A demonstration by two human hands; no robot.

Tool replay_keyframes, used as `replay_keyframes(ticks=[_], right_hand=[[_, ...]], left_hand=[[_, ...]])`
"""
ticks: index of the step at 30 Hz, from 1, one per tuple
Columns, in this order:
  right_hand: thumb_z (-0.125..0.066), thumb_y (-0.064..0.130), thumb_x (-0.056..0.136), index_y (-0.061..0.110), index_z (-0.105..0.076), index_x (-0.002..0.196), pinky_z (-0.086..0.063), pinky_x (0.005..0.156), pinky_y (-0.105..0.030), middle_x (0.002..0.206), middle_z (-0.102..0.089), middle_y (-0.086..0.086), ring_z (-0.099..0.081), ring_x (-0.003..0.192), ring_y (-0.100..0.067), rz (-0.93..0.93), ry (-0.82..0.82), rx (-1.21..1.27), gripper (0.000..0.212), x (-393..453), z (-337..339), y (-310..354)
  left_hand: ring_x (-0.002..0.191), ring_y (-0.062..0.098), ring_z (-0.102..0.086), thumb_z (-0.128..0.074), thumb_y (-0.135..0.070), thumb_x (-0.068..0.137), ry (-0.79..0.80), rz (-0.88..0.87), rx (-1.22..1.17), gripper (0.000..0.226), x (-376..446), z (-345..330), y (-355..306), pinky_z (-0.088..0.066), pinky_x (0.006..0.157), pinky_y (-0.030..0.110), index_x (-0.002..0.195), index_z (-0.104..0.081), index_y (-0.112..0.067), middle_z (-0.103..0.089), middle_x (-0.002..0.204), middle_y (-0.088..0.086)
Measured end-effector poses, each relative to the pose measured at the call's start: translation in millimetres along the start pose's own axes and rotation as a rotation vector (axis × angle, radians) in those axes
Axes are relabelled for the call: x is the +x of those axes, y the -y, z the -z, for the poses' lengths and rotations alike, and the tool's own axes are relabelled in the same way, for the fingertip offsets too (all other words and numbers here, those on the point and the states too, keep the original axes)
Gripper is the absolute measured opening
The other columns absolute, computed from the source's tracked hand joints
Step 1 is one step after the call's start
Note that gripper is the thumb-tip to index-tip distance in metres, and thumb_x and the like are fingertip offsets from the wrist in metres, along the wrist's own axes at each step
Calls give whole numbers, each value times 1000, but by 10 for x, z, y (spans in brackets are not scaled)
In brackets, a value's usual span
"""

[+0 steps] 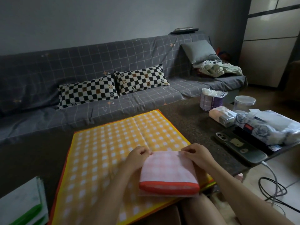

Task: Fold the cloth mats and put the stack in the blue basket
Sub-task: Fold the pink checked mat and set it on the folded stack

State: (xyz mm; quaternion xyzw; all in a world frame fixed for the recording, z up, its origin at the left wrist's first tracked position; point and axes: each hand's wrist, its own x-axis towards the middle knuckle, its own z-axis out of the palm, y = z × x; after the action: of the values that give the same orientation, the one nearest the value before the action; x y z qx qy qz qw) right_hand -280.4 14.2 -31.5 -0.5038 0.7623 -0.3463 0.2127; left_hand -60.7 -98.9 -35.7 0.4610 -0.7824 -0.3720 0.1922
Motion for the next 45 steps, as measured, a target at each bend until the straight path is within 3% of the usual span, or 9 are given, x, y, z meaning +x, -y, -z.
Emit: replay_keyframes(ticks=[5,11,16,20,25,30,38,41,45], right_hand=[[-69,21,82,23,-70,102,-32,81,-17,103,-48,11,-47,98,-5,70,-12,-30,20,-58,-107,-40],[-65,26,85,21,-64,117,-35,92,-20,103,-41,12,-46,114,-17,143,-2,-179,32,-149,-199,22],[-35,39,95,21,-41,138,-19,110,-37,142,-36,-2,-25,134,-26,133,18,-693,46,-333,-329,158],[-13,50,97,15,-6,151,5,117,-41,159,-3,-8,2,146,-27,52,46,-662,65,-490,-572,82],[-13,56,96,17,3,151,13,115,-39,159,8,-5,11,146,-22,35,53,-651,69,-479,-541,0],[-10,63,92,9,6,149,11,117,-42,158,4,-11,8,146,-24,-52,-9,-682,81,-534,-524,26],[-16,63,93,8,3,150,5,117,-39,159,-2,-7,2,147,-21,-54,-34,-603,82,-560,-498,75],[-20,61,93,9,1,150,1,119,-40,159,-7,-5,-2,147,-21,-37,-56,-551,80,-574,-472,87],[-33,54,95,13,-3,150,-11,116,-40,157,-17,-6,-18,143,-24,-8,-53,-376,76,-590,-432,164]], left_hand=[[121,16,-36,-48,-27,96,48,-86,294,36,-88,-100,-54,-29,108,28,131,-55,-22,-38,114,-3],[145,26,-4,-30,-40,97,118,-89,780,62,-272,-344,-241,-2,119,41,150,-21,-11,-10,159,10],[146,27,12,-20,-40,98,114,-65,855,65,-405,-561,-218,10,118,44,152,3,-13,9,159,13],[146,24,15,-15,-48,98,92,-50,860,64,-400,-591,-136,10,117,45,151,9,-20,14,159,7],[146,21,15,-11,-53,98,85,-66,831,65,-411,-444,-19,10,117,41,152,7,-22,15,159,5],[147,24,4,-20,-52,99,-114,150,659,71,-531,-395,31,4,119,41,152,-3,-10,1,161,8],[132,17,-34,-51,-47,93,-246,106,345,58,-534,-341,0,-25,111,33,140,-36,-18,-39,142,-3],[108,15,-56,-61,-30,91,-248,135,-79,45,-586,-294,-77,-51,91,34,129,-37,-26,-55,126,0],[89,18,-66,-63,-20,91,-317,208,-458,40,-694,-224,-118,-58,66,33,123,-39,-25,-63,110,4]])
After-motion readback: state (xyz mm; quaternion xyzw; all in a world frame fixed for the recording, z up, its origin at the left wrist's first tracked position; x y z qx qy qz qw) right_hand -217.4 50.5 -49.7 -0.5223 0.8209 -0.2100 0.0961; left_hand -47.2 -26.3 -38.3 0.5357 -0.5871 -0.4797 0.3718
